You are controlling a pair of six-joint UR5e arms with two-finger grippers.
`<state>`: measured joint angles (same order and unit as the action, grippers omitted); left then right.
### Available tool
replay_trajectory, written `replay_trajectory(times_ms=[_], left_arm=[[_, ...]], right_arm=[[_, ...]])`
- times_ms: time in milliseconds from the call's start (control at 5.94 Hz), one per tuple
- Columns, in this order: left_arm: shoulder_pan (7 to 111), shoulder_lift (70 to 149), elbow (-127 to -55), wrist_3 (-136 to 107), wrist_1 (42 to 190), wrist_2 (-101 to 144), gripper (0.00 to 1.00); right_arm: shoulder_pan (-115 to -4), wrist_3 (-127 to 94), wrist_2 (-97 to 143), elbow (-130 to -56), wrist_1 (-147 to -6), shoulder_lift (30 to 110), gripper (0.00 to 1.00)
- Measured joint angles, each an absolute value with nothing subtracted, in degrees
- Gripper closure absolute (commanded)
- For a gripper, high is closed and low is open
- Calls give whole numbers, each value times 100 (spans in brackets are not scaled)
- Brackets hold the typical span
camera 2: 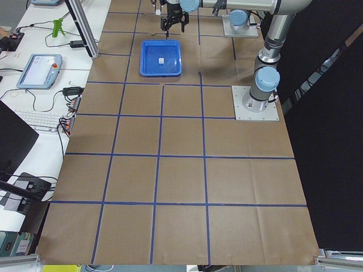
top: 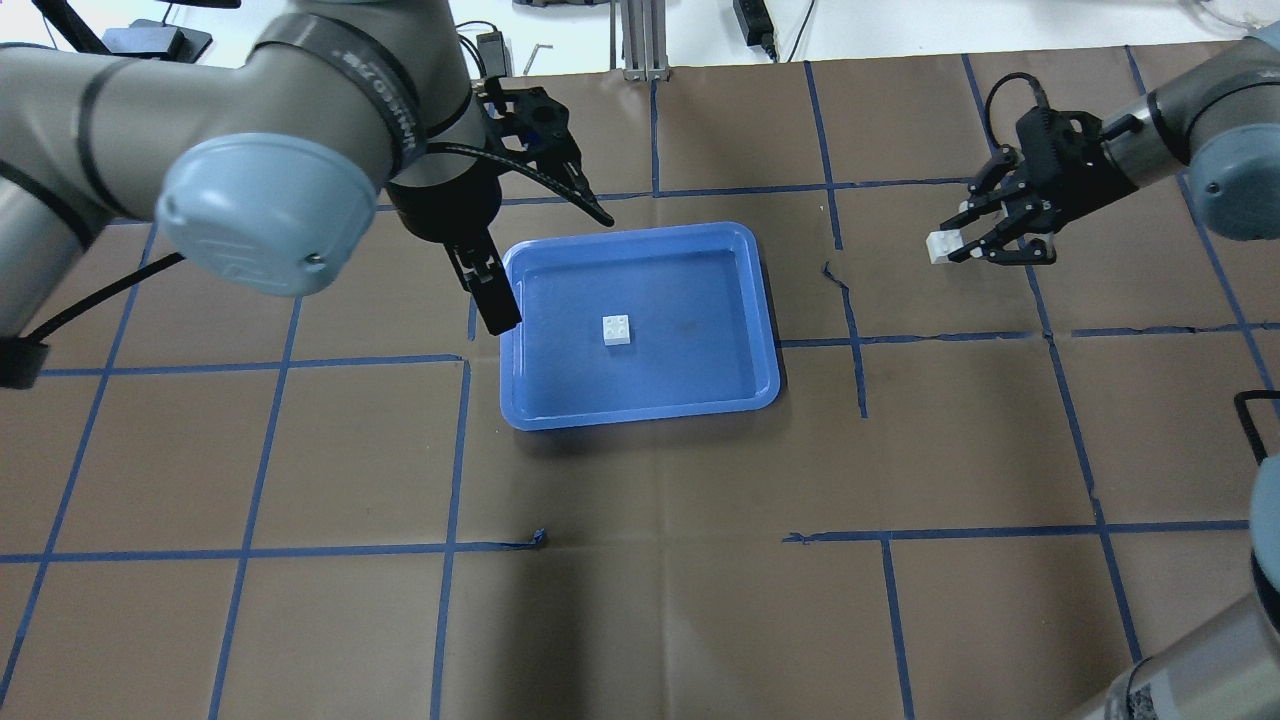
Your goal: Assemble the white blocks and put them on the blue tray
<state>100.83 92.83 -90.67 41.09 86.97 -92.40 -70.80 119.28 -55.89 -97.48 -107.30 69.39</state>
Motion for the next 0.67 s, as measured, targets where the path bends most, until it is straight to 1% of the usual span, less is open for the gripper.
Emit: replay_trajectory(times_ms=[505,674], left_arm=[[9426,9043,-9001,1120,8800,-9347,0],[9293,9024,-8950,512,8851,-9348,0]], right_arm=[[-8247,10313,-5385,-9764,-11466,6918,66],[-8581,9860,-5290,-9768,-11708,6851,66]])
